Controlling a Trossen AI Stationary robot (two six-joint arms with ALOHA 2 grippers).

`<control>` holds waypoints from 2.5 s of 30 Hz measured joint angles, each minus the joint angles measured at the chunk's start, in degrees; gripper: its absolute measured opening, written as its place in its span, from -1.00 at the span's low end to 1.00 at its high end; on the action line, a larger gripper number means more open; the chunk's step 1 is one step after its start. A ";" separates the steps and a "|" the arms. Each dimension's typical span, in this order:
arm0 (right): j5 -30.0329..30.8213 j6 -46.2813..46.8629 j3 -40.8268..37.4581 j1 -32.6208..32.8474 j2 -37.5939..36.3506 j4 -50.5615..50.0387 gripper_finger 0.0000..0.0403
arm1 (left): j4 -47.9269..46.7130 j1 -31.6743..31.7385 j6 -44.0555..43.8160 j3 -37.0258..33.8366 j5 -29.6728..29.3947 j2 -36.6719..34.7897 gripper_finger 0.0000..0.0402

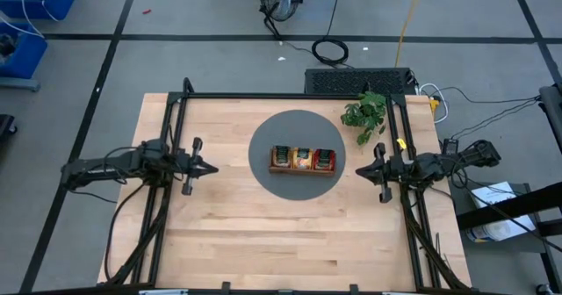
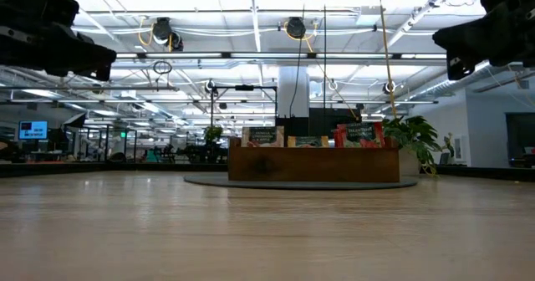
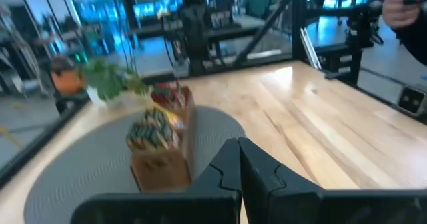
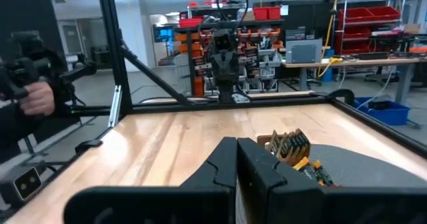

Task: Pick & Place Tea
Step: Return to Home Position

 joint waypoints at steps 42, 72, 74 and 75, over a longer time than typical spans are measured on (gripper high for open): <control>6.13 0.81 -3.56 -0.63 0.09 2.13 -1.00 | 8.23 -1.09 -7.93 -2.56 1.20 7.86 -0.89; 5.94 0.81 -3.58 -0.63 0.09 2.13 -1.00 | 8.21 -1.09 -8.10 -2.52 1.20 7.86 -0.71; 5.94 0.81 -3.58 -0.63 0.09 2.12 -1.00 | 8.21 -1.10 -8.11 -2.52 1.20 7.86 -0.71; 5.94 0.81 -3.58 -0.63 0.09 2.12 -1.00 | 8.21 -1.09 -8.11 -2.52 1.20 7.86 -0.71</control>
